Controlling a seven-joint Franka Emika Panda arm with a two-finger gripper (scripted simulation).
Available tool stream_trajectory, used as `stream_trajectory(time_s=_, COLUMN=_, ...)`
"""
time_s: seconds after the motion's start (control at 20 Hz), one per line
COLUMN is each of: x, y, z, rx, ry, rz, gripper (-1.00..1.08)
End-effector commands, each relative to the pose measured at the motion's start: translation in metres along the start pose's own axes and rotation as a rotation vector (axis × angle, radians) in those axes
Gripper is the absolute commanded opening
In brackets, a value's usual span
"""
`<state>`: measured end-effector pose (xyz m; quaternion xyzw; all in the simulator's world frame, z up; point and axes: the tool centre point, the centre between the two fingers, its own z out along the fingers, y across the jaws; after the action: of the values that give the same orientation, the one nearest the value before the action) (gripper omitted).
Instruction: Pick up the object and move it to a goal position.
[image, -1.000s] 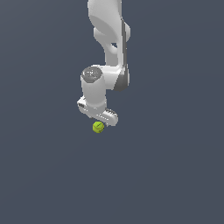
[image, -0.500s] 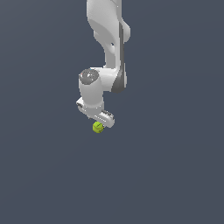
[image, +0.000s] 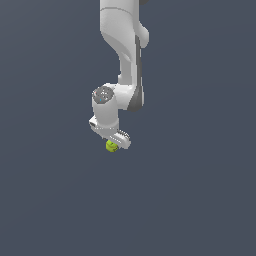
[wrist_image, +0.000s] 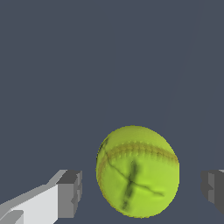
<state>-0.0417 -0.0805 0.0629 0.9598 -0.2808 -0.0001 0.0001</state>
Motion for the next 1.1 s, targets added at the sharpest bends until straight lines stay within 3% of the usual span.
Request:
stream_trajectory(time_s=0.0, x=0.000, y=0.000, z=0.011, rx=0.000, ry=0.000, rz=0.002, gripper=1.00)
stream_trajectory(time_s=0.3, x=0.001, y=0.000, z=0.022, rx=0.000, ry=0.000, rz=0.002, gripper=1.00)
stream_trajectory(time_s=0.35, x=0.001, y=0.000, z=0.022, rx=0.000, ry=0.000, rz=0.002, gripper=-1.00)
stream_trajectory(time_s=1.05, x=-0.001, y=-0.001, z=0.017, rx=0.001, ry=0.000, rz=0.002, gripper=-1.00)
